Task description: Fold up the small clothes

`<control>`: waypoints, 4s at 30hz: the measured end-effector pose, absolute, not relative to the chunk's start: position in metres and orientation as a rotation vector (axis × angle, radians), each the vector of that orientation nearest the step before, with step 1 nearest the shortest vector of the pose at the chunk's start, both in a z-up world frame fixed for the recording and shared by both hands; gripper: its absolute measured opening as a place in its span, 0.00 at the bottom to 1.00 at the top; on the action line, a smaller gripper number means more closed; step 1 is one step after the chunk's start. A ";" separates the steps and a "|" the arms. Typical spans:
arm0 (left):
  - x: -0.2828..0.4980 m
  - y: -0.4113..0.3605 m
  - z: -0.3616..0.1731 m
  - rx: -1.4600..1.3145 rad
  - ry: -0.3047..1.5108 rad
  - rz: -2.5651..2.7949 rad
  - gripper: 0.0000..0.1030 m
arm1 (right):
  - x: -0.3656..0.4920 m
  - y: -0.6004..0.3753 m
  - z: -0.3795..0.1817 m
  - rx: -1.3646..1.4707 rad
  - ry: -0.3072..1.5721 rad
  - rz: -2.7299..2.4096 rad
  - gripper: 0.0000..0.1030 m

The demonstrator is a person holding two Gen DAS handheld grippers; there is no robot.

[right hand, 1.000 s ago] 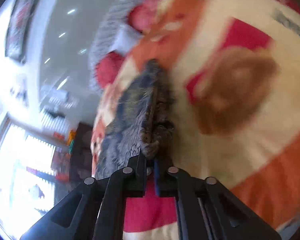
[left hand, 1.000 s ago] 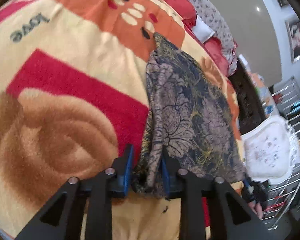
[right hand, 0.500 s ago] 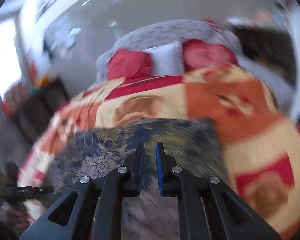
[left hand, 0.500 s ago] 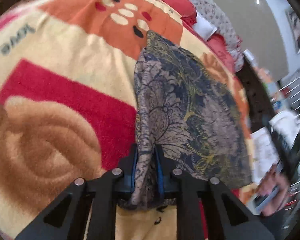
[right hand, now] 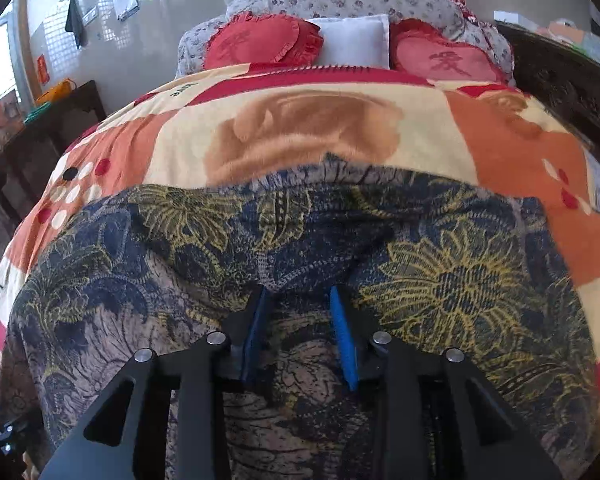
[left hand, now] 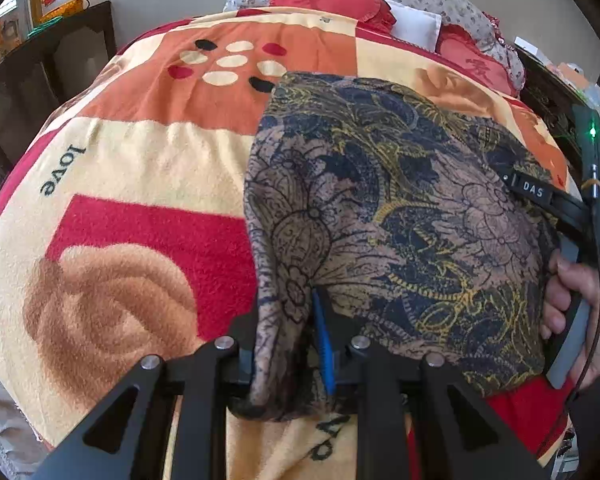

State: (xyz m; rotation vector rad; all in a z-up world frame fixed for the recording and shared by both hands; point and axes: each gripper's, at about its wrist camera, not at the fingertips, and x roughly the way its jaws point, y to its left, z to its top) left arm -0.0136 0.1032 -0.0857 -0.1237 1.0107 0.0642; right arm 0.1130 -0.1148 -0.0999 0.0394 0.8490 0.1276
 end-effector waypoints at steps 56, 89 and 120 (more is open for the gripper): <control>-0.050 -0.068 0.015 0.093 0.568 -0.482 0.08 | 0.185 -0.070 0.024 -0.235 1.359 0.548 0.00; -0.021 -0.096 -0.011 0.046 0.791 -0.604 0.14 | 0.048 -0.304 0.024 0.101 0.933 0.430 0.16; 0.185 -0.133 -0.069 -0.042 0.888 -0.185 0.71 | 0.146 -0.268 -0.087 0.132 0.867 -0.083 0.20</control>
